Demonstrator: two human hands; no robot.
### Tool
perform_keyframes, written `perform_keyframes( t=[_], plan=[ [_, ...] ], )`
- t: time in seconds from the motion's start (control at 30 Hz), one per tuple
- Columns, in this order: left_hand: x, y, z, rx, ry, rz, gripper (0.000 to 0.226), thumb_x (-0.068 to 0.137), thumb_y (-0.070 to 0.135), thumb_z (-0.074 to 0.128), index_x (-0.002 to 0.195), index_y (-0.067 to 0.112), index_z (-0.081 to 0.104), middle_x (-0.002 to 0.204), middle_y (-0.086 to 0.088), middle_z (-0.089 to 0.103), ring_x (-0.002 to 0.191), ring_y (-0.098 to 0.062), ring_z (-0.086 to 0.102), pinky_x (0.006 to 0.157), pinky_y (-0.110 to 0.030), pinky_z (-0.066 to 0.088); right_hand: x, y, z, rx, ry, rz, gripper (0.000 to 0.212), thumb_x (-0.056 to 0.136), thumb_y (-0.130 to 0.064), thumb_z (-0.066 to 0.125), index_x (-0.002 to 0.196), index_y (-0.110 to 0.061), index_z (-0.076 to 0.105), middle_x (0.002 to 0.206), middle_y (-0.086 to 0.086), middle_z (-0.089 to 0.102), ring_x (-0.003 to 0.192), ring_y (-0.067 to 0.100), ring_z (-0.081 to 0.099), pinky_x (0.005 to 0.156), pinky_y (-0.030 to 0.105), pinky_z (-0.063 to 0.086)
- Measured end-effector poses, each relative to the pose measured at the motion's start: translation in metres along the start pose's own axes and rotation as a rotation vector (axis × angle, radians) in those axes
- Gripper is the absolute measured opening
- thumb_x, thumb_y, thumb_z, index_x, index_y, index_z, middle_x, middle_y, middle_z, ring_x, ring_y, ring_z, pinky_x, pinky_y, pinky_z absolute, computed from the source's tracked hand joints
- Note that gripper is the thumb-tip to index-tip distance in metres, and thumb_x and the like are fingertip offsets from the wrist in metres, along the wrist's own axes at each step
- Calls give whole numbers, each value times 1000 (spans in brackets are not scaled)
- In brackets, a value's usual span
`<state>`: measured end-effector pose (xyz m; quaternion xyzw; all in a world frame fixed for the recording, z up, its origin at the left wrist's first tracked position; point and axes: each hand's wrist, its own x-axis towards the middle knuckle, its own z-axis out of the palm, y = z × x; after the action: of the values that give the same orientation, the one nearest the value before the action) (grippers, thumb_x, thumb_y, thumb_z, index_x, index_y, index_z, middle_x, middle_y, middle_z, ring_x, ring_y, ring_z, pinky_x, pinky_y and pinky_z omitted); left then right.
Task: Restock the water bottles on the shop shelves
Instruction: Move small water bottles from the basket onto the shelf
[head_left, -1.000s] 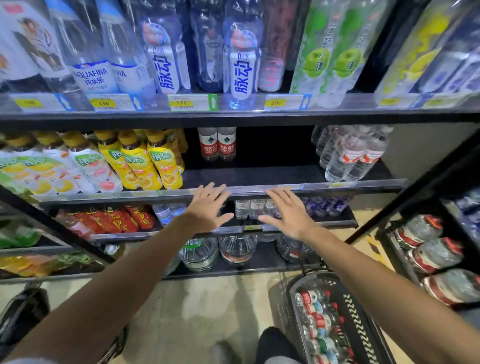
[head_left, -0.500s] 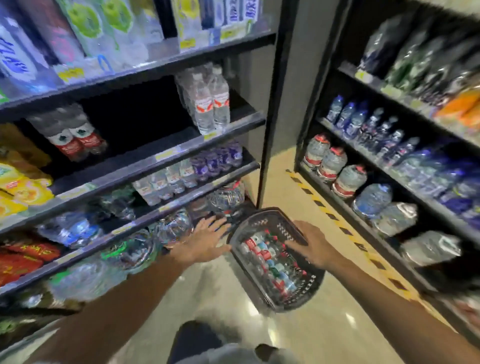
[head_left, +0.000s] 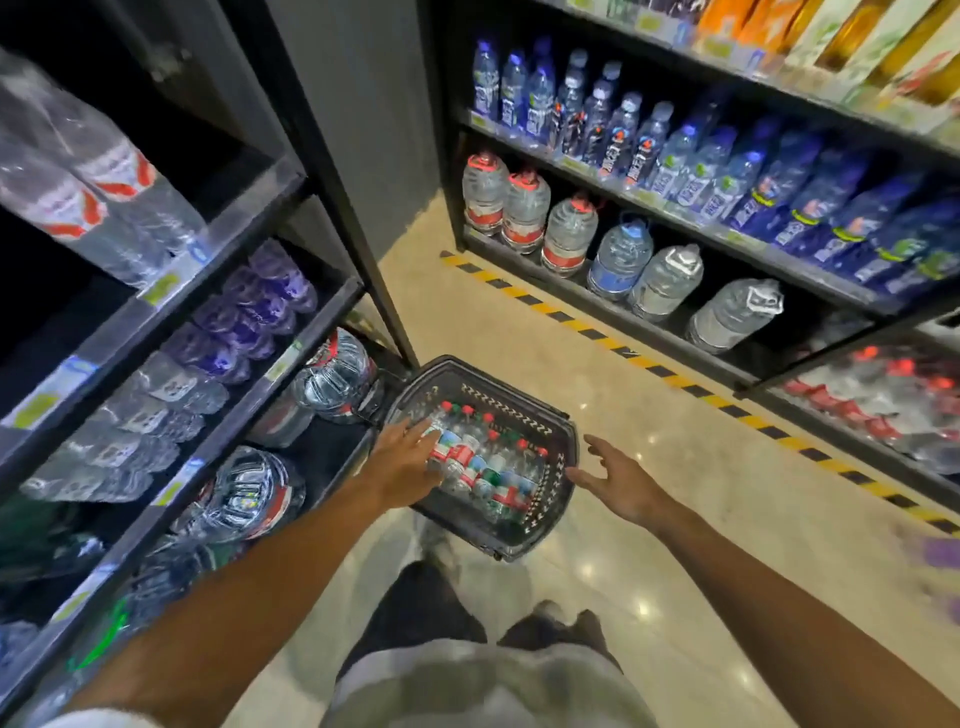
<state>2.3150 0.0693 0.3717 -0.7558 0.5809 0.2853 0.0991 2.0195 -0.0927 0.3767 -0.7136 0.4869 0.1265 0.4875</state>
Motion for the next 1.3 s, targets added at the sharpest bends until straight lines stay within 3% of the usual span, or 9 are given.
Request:
perform_keyframes(
  t=[0.1, 0.33, 0.53, 0.63, 0.7, 0.77, 1.03, 1.17, 1.3],
  plan=[
    [42, -26, 11, 33, 8, 28, 57, 97, 46, 51, 146, 18, 45, 153, -6, 45, 142, -31, 39, 118, -40, 31, 30, -2, 24, 64, -21, 123, 88, 88, -61, 66, 159, -21, 32, 159, 8, 44, 143, 30, 45, 114, 40, 39],
    [156, -85, 98, 43, -149, 12, 73, 99, 55, 44, 160, 24, 19, 169, -2, 16, 154, -30, 15, 125, -44, 13, 146, 32, 109, 190, -6, 249, 56, 93, -36, 73, 142, -21, 51, 129, -3, 66, 111, 14, 62, 89, 23, 43],
    [242, -113, 223, -141, -121, 52, 72, 94, 41, 65, 155, 13, 38, 158, -11, 43, 146, -35, 38, 121, -50, 31, 272, 116, 210, 150, -4, 264, 52, 99, -29, 67, 145, -16, 46, 122, -5, 56, 110, 11, 56, 76, -3, 30],
    [278, -122, 284, -148, -188, 52, 70, 97, 44, 59, 157, 18, 34, 161, -7, 36, 150, -29, 31, 122, -48, 27, 324, 159, 256, 186, -3, 329, 69, 93, -27, 74, 150, -11, 39, 136, 3, 57, 124, 20, 57, 95, 9, 33],
    [300, -130, 319, -162, -197, 20, 69, 98, 46, 56, 157, 21, 32, 164, -3, 32, 153, -25, 24, 123, -48, 25, 356, 186, 282, 294, -3, 415, 81, 90, -33, 77, 154, -11, 33, 148, 9, 52, 132, 30, 55, 109, 35, 45],
    [317, -132, 344, -187, -203, -9, 70, 99, 44, 55, 159, 21, 29, 165, -2, 28, 155, -24, 17, 125, -49, 19, 378, 207, 306, 339, 61, 482, 87, 86, -38, 79, 154, -15, 30, 150, 11, 50, 133, 33, 54, 106, 51, 50],
    [338, -118, 393, -365, -232, -117, 80, 95, 53, 47, 161, 19, 18, 165, -1, 25, 156, -22, 10, 125, -48, 22, 408, 220, 374, 268, 375, 647, 109, 67, -46, 91, 151, -20, 28, 150, 7, 36, 136, 29, 43, 101, 56, 51],
    [347, -113, 394, -523, -209, -214, 77, 91, 44, 60, 157, 18, 29, 156, -3, 38, 149, -23, 28, 119, -52, 34, 404, 233, 365, 352, 360, 596, 98, 69, -38, 92, 149, -23, 37, 147, 6, 41, 133, 26, 45, 103, 51, 51],
    [354, -103, 392, -554, -195, -283, 76, 89, 34, 72, 153, 19, 34, 147, -4, 43, 140, -24, 40, 112, -47, 41, 394, 237, 345, 451, 203, 531, 67, 81, -29, 84, 139, -24, 50, 135, 7, 56, 124, 26, 58, 98, 49, 56]
  ],
)
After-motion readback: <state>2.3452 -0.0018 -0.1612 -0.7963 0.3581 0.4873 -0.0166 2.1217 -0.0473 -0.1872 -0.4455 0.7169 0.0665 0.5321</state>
